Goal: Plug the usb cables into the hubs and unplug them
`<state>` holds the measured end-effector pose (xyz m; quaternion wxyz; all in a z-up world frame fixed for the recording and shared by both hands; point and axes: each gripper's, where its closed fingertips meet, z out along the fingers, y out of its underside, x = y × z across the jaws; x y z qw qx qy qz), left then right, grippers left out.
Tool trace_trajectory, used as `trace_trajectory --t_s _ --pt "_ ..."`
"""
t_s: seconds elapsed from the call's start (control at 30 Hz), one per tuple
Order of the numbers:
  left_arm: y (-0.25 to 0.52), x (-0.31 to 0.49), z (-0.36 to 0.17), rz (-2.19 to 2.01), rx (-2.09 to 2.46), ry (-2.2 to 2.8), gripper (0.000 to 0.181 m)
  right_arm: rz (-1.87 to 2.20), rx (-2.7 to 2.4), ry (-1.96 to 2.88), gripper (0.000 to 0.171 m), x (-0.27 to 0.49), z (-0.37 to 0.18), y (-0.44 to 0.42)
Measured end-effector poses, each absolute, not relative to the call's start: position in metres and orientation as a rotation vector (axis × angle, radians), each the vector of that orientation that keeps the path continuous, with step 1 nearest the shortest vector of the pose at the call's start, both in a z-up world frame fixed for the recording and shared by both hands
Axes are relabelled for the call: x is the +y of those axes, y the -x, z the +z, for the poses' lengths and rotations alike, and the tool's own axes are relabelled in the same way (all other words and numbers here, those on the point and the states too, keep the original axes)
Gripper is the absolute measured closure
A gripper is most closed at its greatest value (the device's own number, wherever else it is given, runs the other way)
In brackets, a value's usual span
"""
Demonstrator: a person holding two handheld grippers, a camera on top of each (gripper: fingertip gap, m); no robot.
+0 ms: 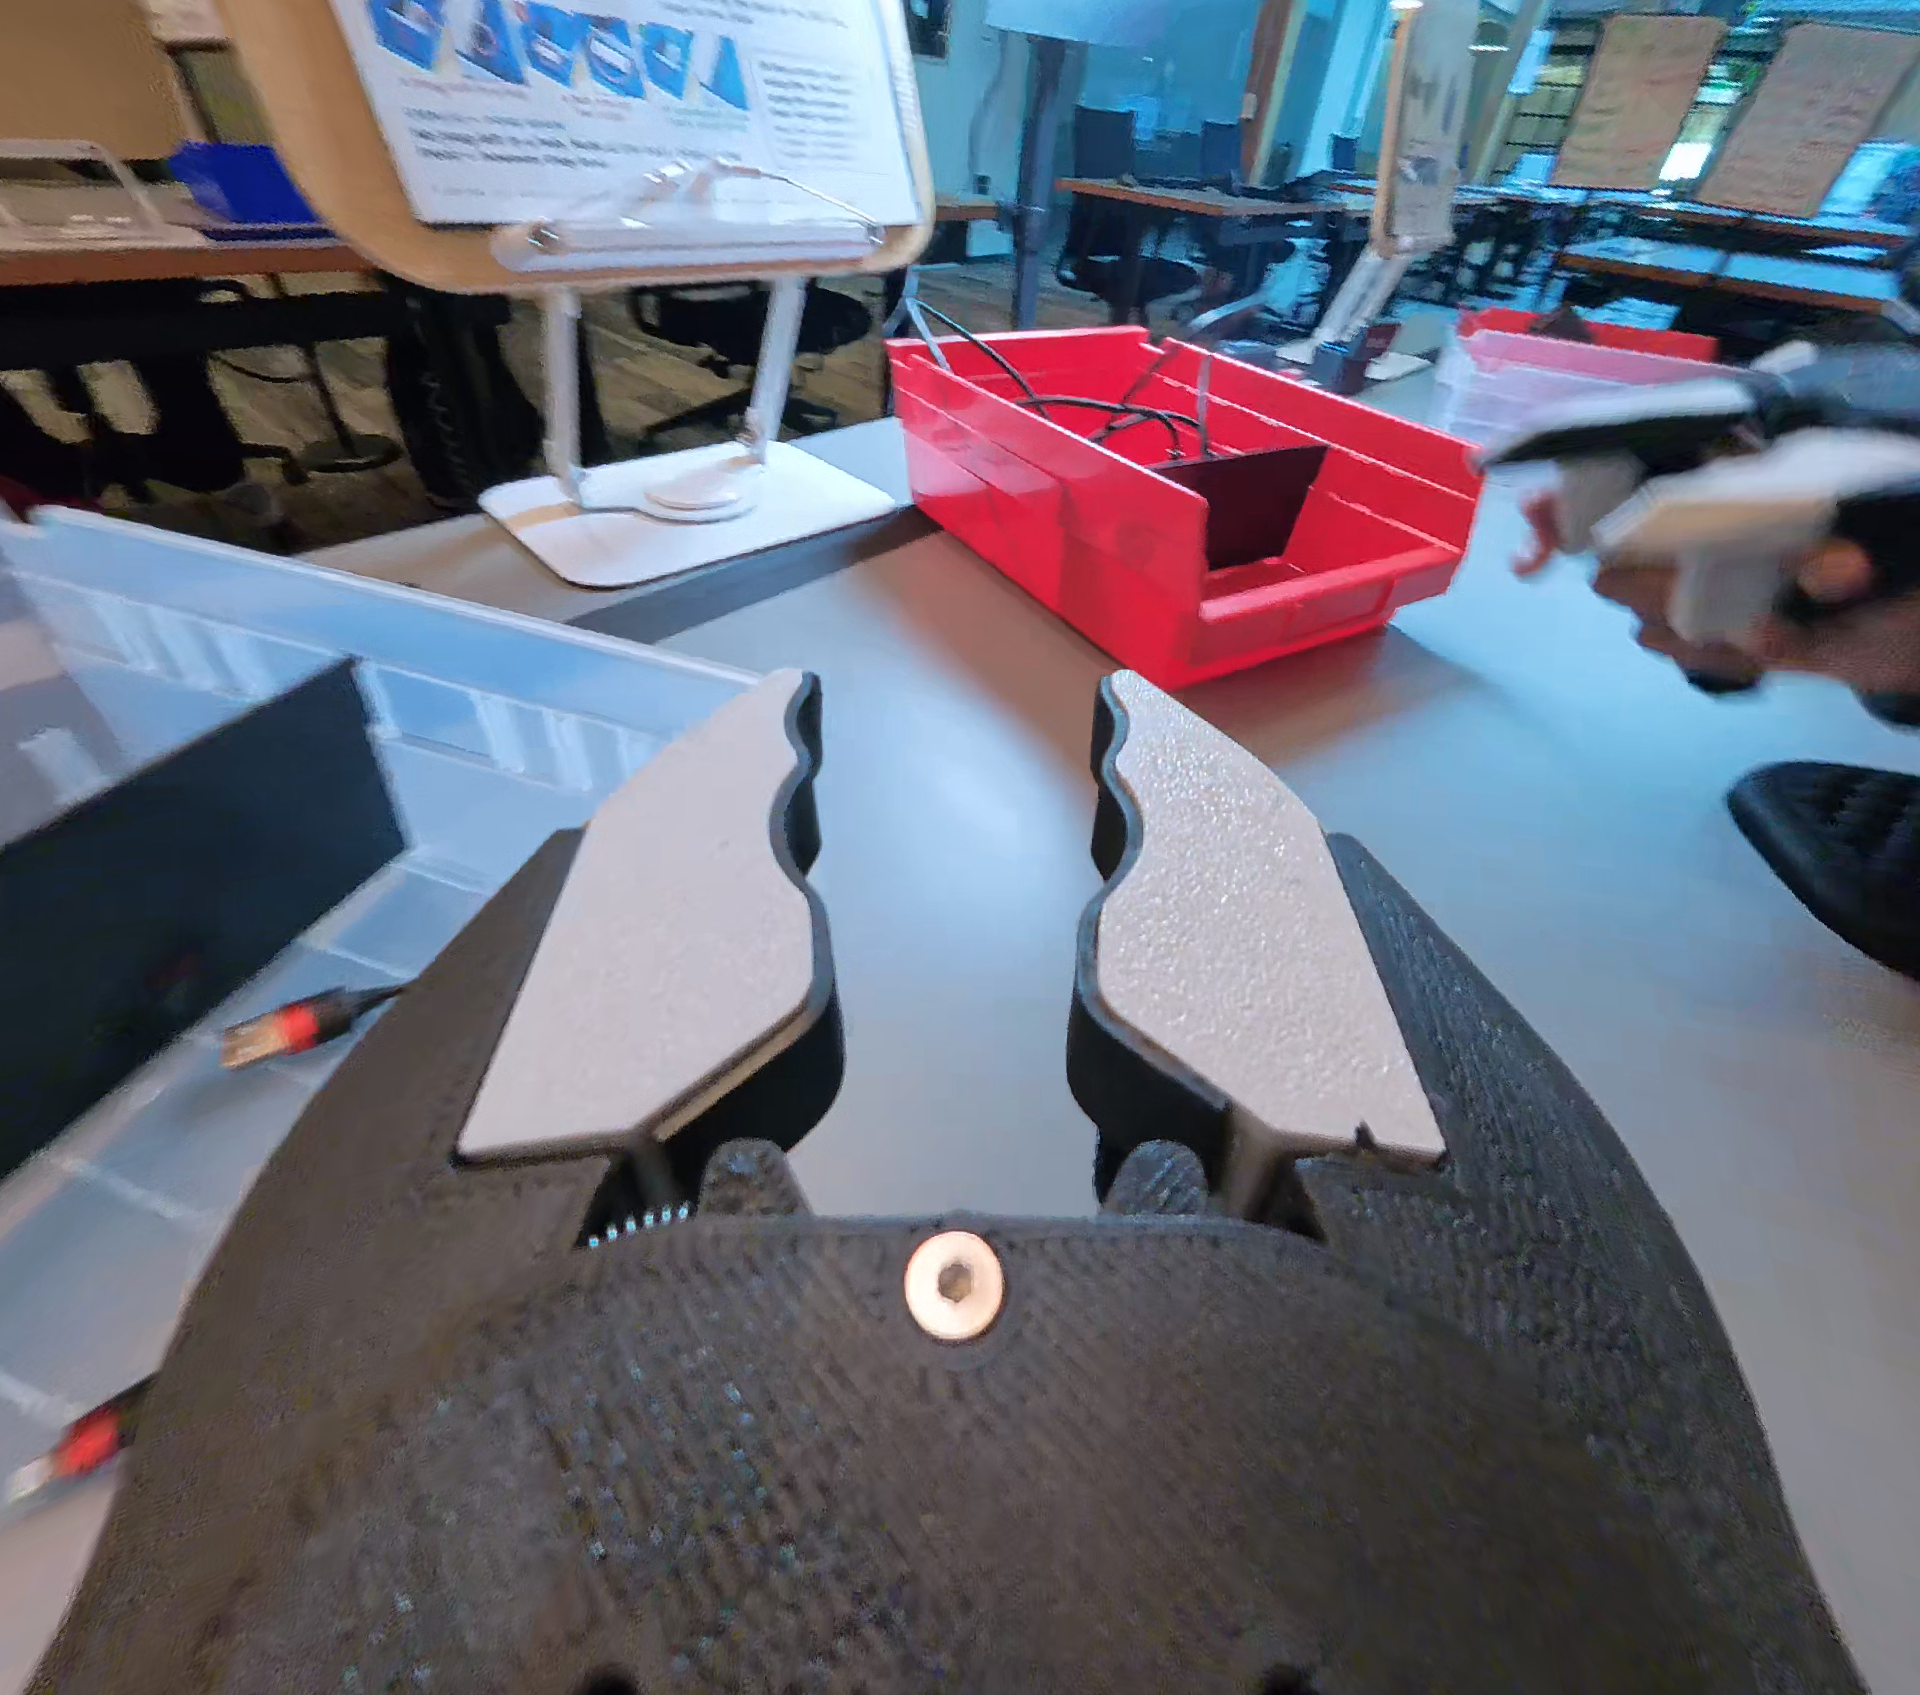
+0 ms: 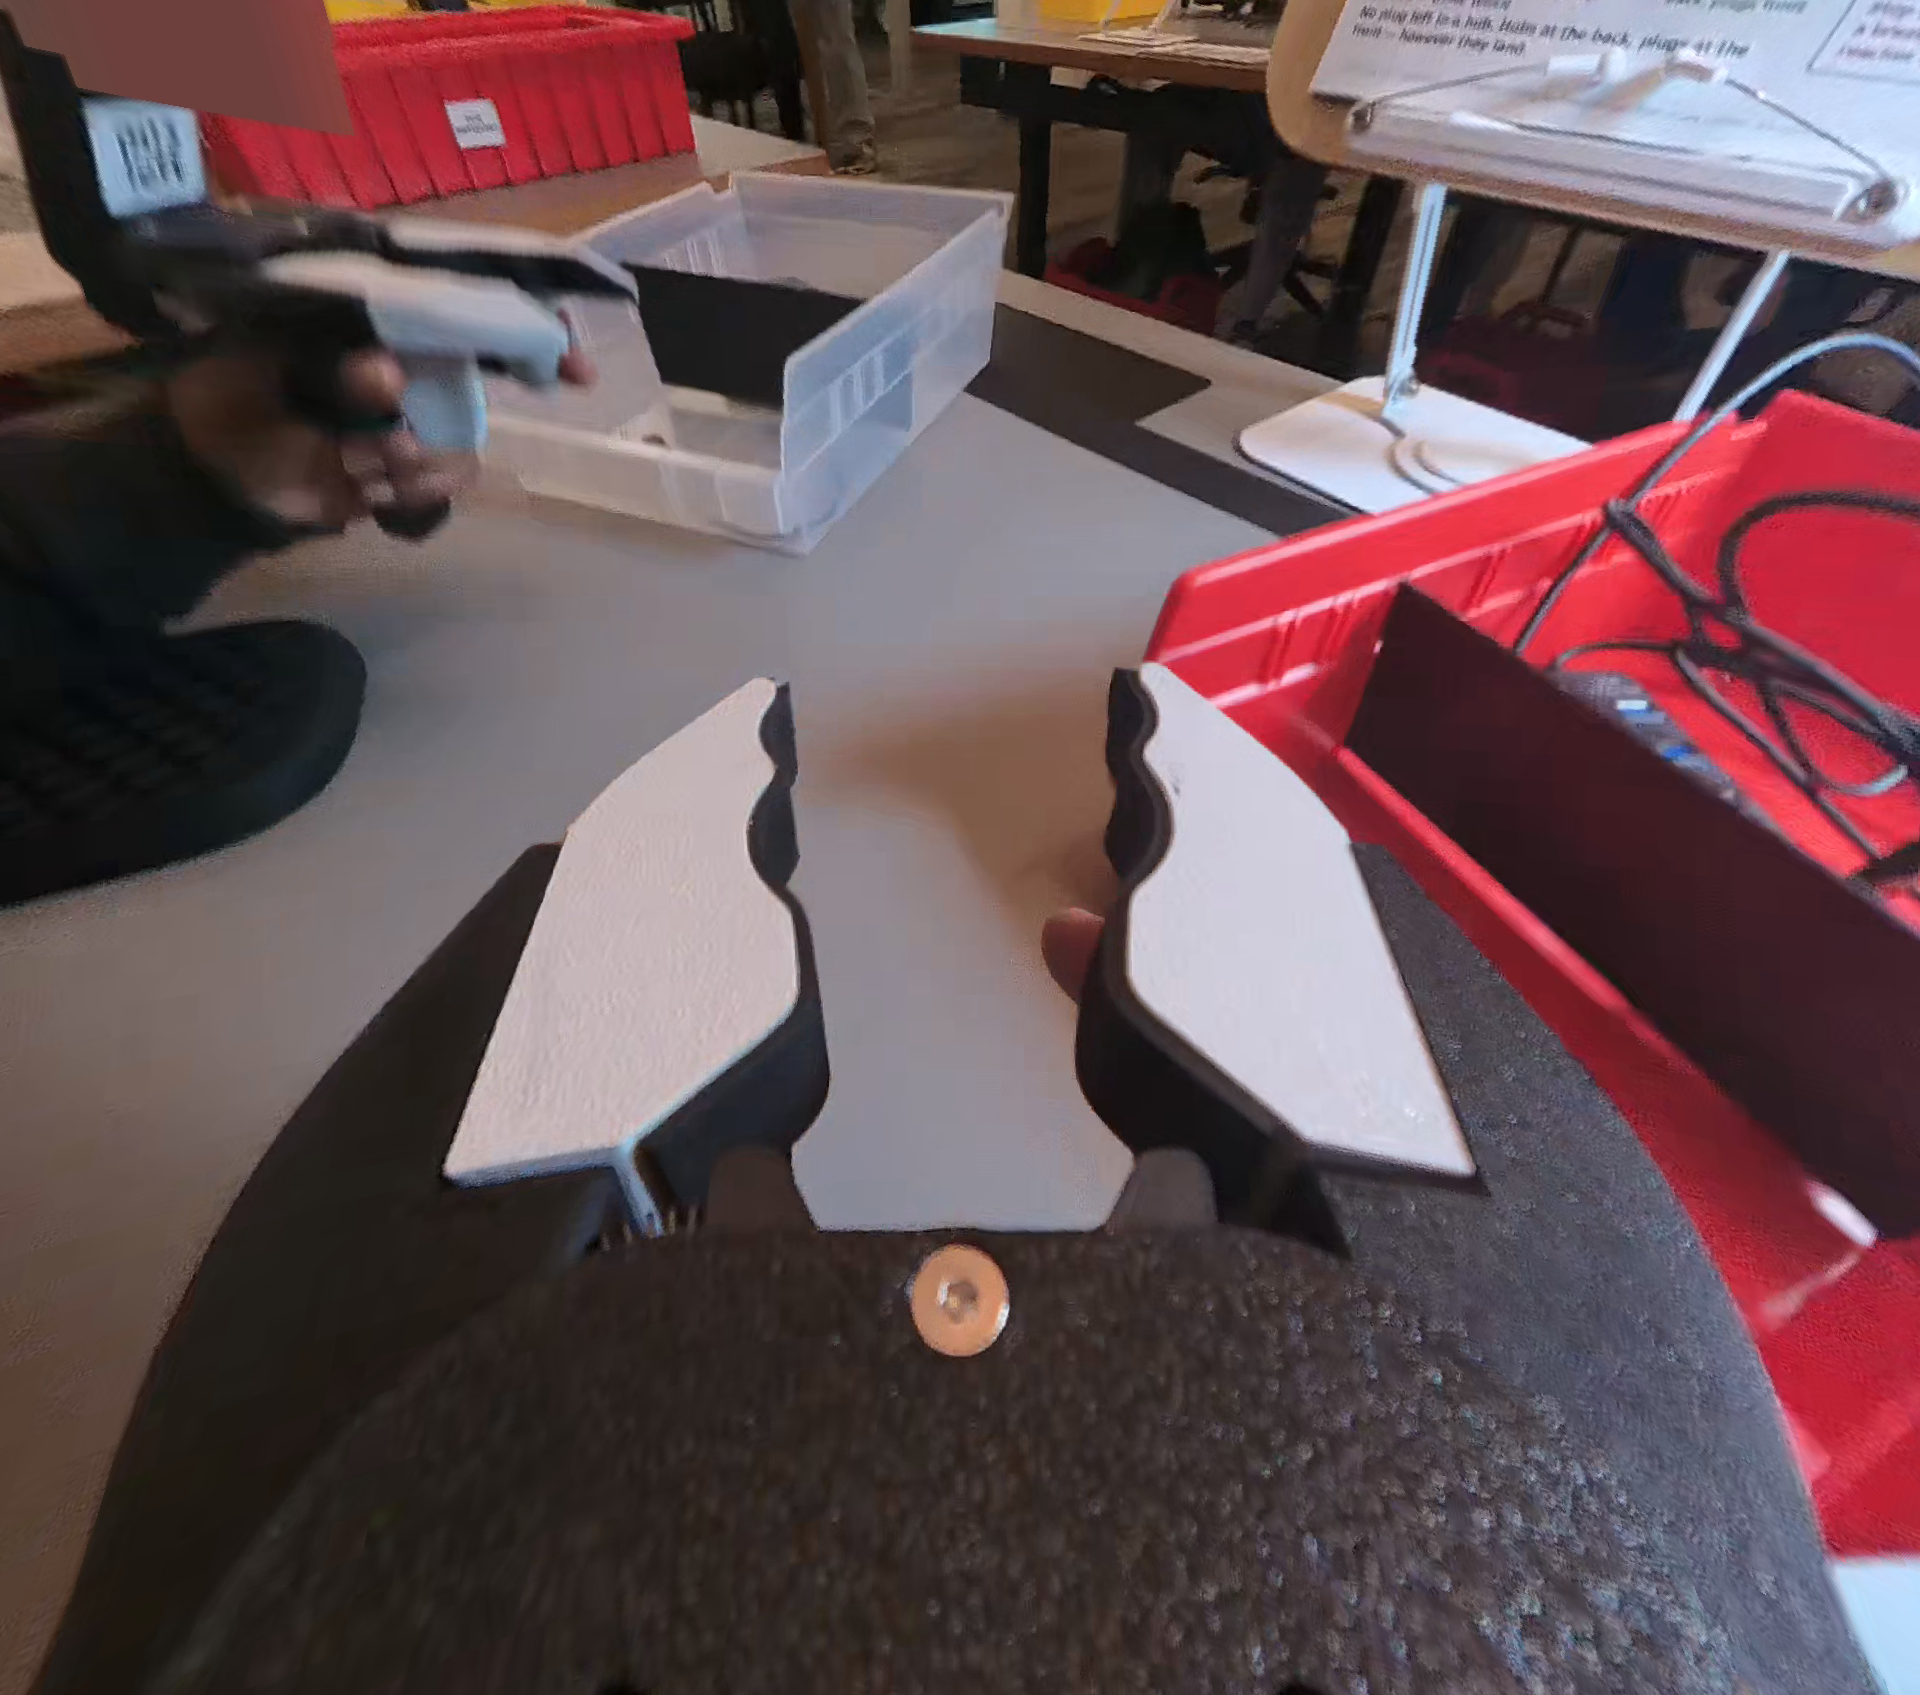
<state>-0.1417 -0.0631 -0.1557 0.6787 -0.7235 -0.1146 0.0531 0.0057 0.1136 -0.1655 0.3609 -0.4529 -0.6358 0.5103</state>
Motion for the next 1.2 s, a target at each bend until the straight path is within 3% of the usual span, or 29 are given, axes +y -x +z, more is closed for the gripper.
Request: trace_trajectory --t_s 0.13,0.23,0.37,0.47,0.53,0.77,1.03,1.17,1.2 --pt "0.183 -0.100 -0.120 0.282 -0.358 1.609 0.133 1.235 -1.599 1.094 0.120 0.107 -0.195 -0.022" --pt "0.222 -0.123 -0.104 0.350 -0.454 1.665 0.134 1.306 -1.569 1.029 0.171 0.105 -0.182 -0.026" --pt "0.272 -0.132 -0.106 0.426 -0.510 1.830 0.134 1.353 -1.528 1.111 0.170 0.113 -0.189 -0.023" --pt "0.312 -0.132 -0.122 0.495 -0.539 1.998 0.134 1.323 -1.534 1.186 0.117 0.119 -0.197 -0.021" --pt "0.338 -0.132 -0.139 0.519 -0.568 2.144 0.134 1.315 -1.523 1.185 0.108 0.121 -0.196 -0.021" --pt "0.410 -0.147 -0.223 0.580 -0.646 2.773 0.137 1.266 -1.547 1.134 0.113 0.122 -0.197 -0.022" --pt "0.445 -0.161 -0.283 0.714 -0.582 3.141 0.138 1.193 -1.558 1.107 0.119 0.128 -0.201 -0.022" --pt "0.452 -0.162 -0.291 0.790 -0.495 3.191 0.176 1.190 -1.570 1.116 0.120 0.127 -0.204 -0.021" --pt "0.452 -0.165 -0.290 0.814 -0.444 3.226 0.177 1.187 -1.571 1.117 0.121 0.128 -0.204 -0.020"
